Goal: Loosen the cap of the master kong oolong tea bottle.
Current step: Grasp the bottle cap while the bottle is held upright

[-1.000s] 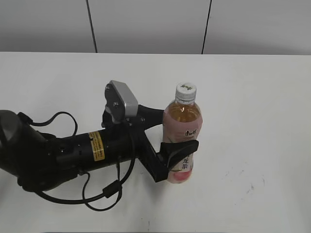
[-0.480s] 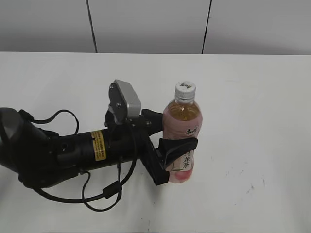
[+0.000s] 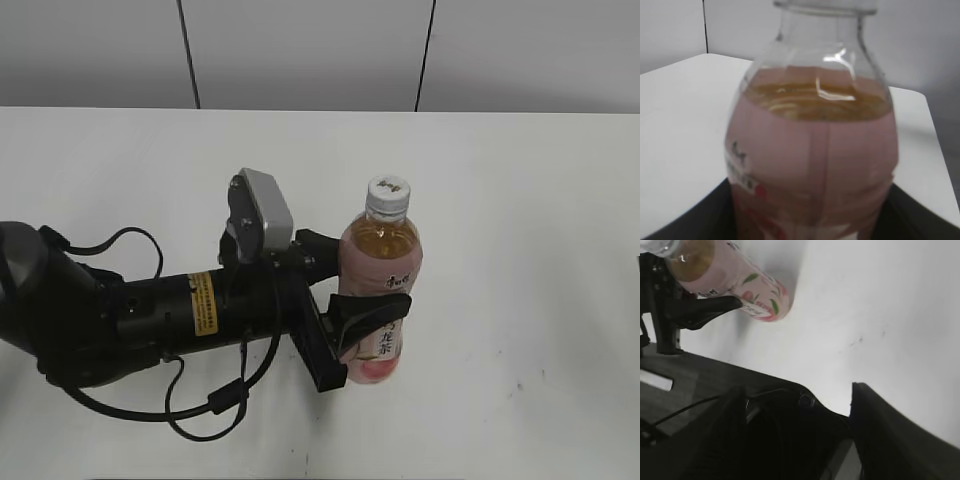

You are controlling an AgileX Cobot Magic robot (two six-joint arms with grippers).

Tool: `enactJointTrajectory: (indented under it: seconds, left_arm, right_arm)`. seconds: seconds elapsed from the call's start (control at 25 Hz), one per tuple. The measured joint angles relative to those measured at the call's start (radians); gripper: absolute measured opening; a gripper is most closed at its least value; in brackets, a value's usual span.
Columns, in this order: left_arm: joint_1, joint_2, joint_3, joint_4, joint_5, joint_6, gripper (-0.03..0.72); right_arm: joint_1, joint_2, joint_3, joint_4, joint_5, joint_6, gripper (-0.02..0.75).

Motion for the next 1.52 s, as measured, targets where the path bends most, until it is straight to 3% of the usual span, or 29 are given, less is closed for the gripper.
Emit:
enactJointTrajectory:
  seconds: [0.24,0.48,0.68,0.96,1.52]
  left_arm:
    - [0.001,0.000,0.000,0.007,-0.002,-0.001,0.405]
    - [0.001,0.000,0.000,0.010,-0.003,-0.001,0.405]
    - [0.001,0.000,0.000,0.010,-0.003,-0.002,0.405]
    - [0.001,0.000,0.000,0.010,-0.003,-0.002,0.405]
    - [0.001,0.000,0.000,0.010,-0.003,-0.003,0.405]
  right_arm:
    - [0.155,0.309,-0.246,0.028,0.073,0.026,0.484]
    - [0.385,0.521,-0.474,-0.124,0.106,0.235,0.482]
    - [0.484,0.661,-0.608,-0.158,0.131,0.326,0.482]
    - [0.501,0.752,-0.707,-0.186,0.138,0.384,0.482]
    - [0.501,0.834,-0.725,-0.212,0.143,0.403,0.482]
